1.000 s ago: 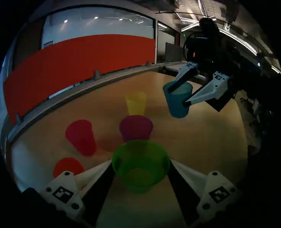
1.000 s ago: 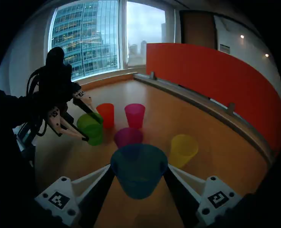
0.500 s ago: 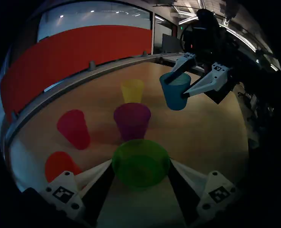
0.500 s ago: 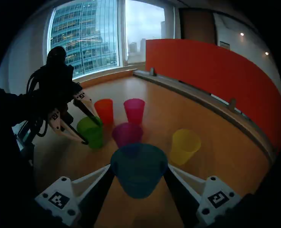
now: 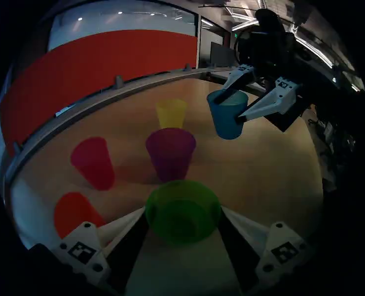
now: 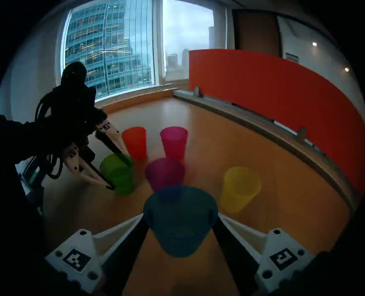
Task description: Pour water
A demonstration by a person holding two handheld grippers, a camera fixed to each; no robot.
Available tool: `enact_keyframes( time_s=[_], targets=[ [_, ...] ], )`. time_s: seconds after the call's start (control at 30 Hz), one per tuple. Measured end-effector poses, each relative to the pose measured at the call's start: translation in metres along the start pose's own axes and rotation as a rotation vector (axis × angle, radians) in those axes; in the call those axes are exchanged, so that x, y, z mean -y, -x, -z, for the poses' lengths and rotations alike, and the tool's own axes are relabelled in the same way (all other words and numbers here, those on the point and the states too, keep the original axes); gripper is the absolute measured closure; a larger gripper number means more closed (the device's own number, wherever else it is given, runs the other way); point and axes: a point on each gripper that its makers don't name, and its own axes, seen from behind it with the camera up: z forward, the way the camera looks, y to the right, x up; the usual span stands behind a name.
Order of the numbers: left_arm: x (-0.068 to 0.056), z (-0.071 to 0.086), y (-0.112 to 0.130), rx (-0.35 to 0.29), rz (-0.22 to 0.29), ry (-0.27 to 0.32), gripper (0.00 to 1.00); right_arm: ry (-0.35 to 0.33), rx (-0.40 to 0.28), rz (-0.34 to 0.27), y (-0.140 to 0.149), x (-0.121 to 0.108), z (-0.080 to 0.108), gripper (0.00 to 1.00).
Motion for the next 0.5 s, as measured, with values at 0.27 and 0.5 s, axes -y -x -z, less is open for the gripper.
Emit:
enact_keyframes(
  time_s=[0.27, 0.5],
  targets=[
    [0.0006, 0.0008, 0.0039, 0.004, 0.001, 0.004, 0.13, 0.003, 0.002, 0.001, 0.0004, -0.0005, 0.0000, 0.10],
    [0.0016, 0.0008, 0.0049, 0.012, -0.003, 0.004, 0.11, 0.003, 0.005, 0.007, 0.0013, 0.0004, -0.0023, 0.10]
  ],
)
